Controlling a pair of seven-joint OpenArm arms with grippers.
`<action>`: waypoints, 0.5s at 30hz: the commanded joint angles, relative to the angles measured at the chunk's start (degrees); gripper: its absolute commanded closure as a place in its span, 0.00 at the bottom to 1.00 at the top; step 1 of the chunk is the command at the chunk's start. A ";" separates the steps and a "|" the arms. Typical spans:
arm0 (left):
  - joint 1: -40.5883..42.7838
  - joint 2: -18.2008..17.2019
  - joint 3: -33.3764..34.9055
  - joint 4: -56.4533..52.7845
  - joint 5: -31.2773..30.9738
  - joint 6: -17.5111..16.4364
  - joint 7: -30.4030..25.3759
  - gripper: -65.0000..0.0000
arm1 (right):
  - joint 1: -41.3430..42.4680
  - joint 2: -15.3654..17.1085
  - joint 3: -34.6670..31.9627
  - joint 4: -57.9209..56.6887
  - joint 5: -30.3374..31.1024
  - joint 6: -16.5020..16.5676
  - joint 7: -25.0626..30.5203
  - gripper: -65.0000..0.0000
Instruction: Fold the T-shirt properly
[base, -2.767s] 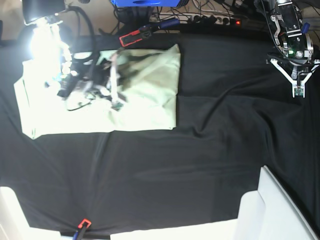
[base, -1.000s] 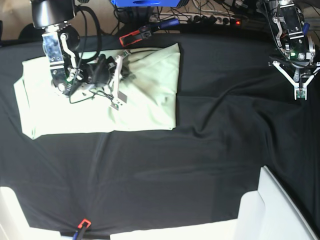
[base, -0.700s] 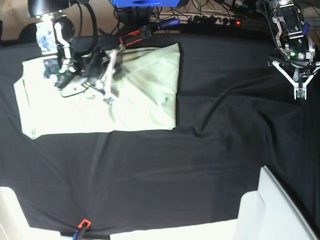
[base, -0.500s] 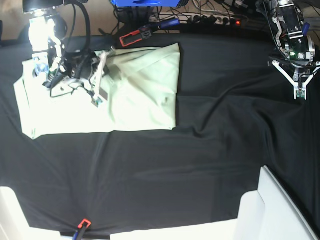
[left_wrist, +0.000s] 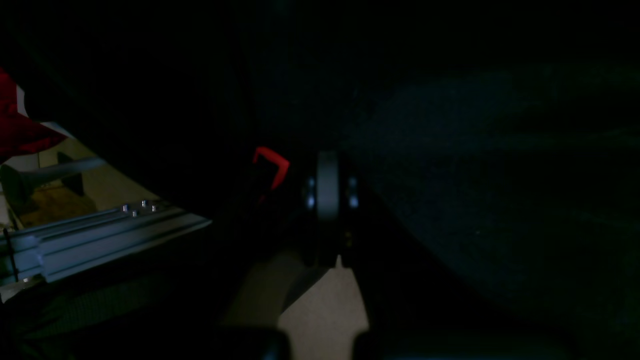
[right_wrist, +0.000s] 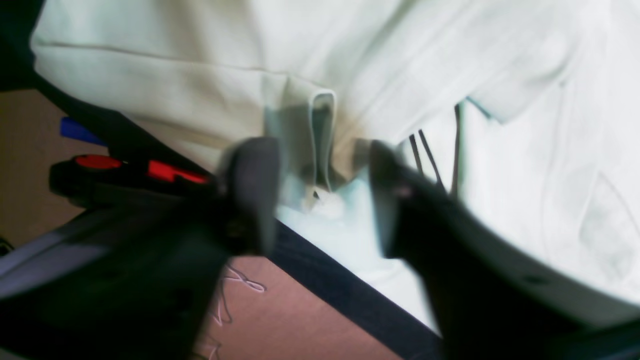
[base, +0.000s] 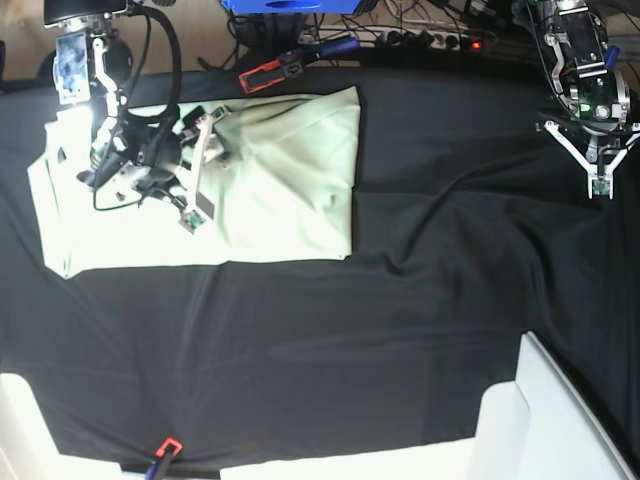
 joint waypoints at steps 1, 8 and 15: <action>-0.09 -0.87 -0.40 0.79 0.71 0.66 -0.76 1.00 | 1.25 0.20 0.14 0.84 0.55 0.06 0.89 0.37; -0.18 -0.78 -0.14 0.79 0.71 0.66 -0.76 1.00 | 2.48 -0.95 0.14 -1.62 0.72 0.06 0.89 0.37; 0.17 -0.87 -0.40 0.79 0.71 0.66 -0.76 1.00 | 3.80 -1.47 0.05 -8.74 0.72 0.06 4.59 0.37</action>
